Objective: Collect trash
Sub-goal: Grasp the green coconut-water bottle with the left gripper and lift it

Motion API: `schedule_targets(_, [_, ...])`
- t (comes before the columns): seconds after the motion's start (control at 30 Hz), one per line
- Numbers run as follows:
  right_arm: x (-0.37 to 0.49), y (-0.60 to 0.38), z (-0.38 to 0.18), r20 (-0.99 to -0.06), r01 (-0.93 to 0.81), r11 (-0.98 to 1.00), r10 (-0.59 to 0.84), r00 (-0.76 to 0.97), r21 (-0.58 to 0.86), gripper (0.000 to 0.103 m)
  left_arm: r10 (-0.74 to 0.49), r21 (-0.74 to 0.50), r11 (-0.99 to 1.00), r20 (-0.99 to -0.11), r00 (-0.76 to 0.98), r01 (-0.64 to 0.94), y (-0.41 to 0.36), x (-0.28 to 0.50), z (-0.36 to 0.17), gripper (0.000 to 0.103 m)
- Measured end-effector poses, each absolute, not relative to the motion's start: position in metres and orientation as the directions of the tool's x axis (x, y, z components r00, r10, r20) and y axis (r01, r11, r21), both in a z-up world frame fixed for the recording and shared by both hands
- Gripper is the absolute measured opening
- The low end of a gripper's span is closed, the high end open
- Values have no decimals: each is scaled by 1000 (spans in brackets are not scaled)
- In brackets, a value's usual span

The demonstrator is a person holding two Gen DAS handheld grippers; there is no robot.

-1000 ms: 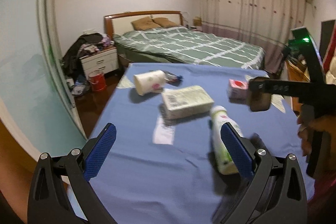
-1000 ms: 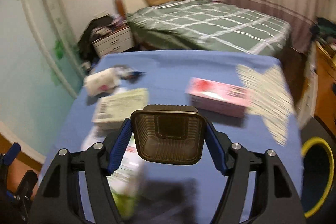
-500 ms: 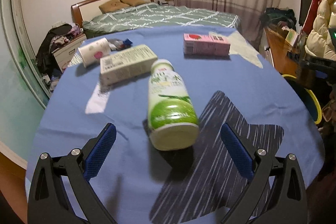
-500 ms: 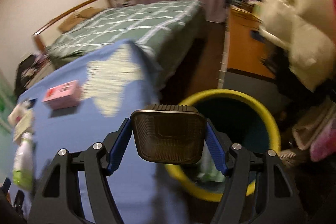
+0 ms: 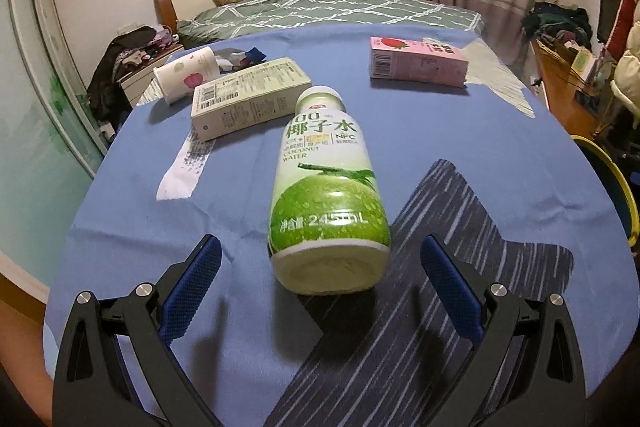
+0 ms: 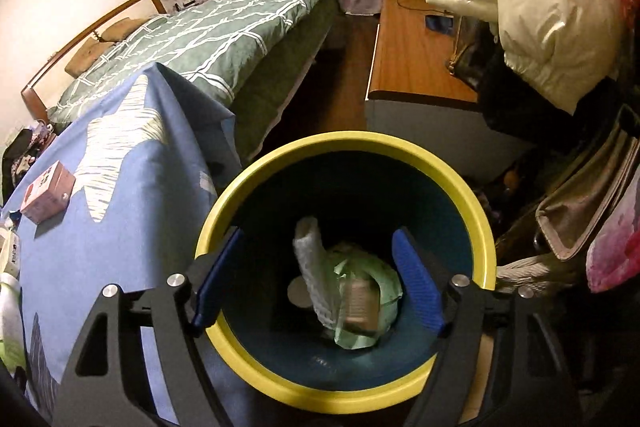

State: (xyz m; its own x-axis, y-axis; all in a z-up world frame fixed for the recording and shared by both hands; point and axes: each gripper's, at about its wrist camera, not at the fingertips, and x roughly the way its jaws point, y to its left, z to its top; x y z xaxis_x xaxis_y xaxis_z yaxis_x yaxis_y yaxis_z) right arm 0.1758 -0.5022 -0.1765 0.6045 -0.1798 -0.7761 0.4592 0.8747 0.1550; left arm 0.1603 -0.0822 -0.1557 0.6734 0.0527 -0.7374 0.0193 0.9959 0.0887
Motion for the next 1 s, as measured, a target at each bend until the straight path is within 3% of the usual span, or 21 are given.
schedule_targets(0.1, [175, -502, -178, -774, 450, 877, -165, 611, 169, 72, 66, 95, 995, -734, 676, 6, -82, 162, -157, 97])
schedule_targets(0.17, [174, -501, -177, -771, 445, 878, -157, 617, 177, 72, 70, 98, 995, -728, 682, 2, -82, 163, -157, 84])
schedule_targets(0.4, [176, -497, -176, -765, 433, 882, -145, 627, 188, 72, 91, 114, 993, -693, 715, -16, -77, 162, -151, 65])
schedule_targets(0.47, [176, -496, -176, -764, 431, 882, -141, 630, 192, 72, 101, 134, 991, -680, 727, -12, -79, 162, -149, 56])
schedule_targets(1.0, [171, -491, -166, -738, 409, 885, -122, 664, 222, 72, 32, 139, 989, -559, 829, 56, -73, 155, -74, 52])
